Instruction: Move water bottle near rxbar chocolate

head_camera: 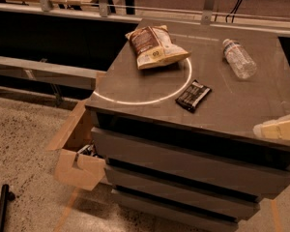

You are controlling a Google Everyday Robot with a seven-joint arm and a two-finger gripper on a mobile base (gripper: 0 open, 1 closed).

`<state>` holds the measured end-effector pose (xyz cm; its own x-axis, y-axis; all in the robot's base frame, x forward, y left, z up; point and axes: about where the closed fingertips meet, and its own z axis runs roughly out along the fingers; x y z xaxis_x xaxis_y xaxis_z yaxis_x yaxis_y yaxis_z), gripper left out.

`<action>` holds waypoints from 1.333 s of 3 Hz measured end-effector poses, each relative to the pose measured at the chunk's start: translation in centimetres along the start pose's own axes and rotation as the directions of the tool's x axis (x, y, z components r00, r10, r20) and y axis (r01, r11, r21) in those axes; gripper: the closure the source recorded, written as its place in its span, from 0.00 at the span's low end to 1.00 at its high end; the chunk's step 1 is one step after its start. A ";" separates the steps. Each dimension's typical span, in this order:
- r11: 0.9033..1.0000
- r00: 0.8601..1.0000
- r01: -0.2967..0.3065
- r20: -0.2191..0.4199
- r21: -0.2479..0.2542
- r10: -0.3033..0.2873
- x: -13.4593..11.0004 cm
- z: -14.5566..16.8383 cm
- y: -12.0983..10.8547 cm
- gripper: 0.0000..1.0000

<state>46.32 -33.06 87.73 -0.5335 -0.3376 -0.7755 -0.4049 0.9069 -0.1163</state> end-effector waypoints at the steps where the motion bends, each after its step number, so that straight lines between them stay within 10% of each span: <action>1: 1.000 1.000 0.007 -0.005 0.013 -0.007 -0.1 0.3 0.1 0.00; 4: 0.996 0.983 -0.029 0.182 0.082 0.014 -5.4 5.8 -3.8 0.00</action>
Offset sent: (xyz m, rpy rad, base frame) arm 0.0811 -0.0102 0.0059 0.0261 -0.1881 -0.0853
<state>55.03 -33.18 88.80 -0.3948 -0.2733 -0.8772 -0.3272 0.9340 -0.1437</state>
